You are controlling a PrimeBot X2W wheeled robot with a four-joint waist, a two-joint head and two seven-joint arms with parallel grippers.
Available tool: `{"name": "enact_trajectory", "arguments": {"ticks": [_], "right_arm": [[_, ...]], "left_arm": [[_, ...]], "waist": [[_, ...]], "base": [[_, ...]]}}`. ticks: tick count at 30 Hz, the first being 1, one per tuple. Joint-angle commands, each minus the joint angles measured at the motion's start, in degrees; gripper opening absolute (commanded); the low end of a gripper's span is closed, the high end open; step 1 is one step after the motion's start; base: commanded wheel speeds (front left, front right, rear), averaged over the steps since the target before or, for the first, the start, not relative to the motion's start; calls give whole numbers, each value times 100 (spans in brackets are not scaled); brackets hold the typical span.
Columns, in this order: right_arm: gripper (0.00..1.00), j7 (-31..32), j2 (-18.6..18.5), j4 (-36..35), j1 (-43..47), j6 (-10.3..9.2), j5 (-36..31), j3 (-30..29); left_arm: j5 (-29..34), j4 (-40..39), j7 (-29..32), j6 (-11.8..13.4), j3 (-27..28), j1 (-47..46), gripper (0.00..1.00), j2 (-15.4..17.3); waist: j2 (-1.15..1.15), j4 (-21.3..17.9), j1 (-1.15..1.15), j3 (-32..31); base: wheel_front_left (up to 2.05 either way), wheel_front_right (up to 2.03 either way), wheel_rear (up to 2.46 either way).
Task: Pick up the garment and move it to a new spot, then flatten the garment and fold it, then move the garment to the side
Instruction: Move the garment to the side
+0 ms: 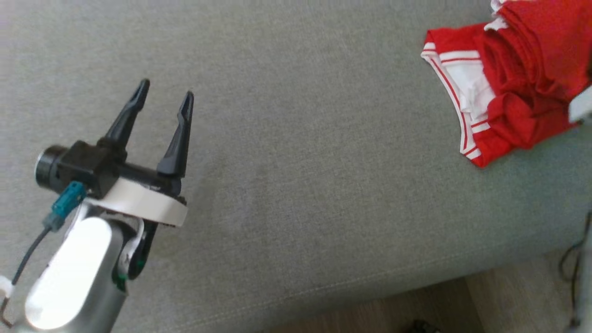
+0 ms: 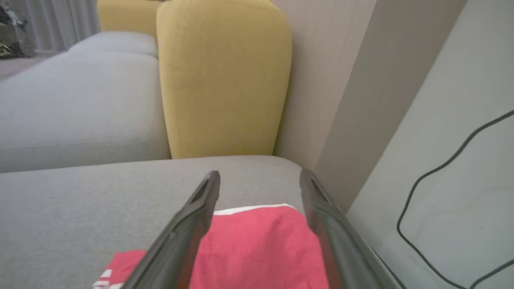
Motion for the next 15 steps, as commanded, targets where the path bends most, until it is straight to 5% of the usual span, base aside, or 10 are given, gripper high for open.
{"name": "enact_trajectory", "arguments": {"ticks": [1,7,15], "right_arm": [[100,-68,119,-514,256,-5,-1,136],[100,-154,504,-1444,1243,-5,186,554],[100,-400,794,-1756,2079,-5,417,1241]], "left_arm": [[-86,-114,-56,62,230,6,100,95],[-186,-3,-107,188,281,358,100,39],[-272,91,-139,332,351,742,100,37]], "waist": [[0,131,0,-260],[0,436,0,-756],[0,925,0,-1259]], "base": [[0,0,0],[0,0,0],[0,0,0]]}}
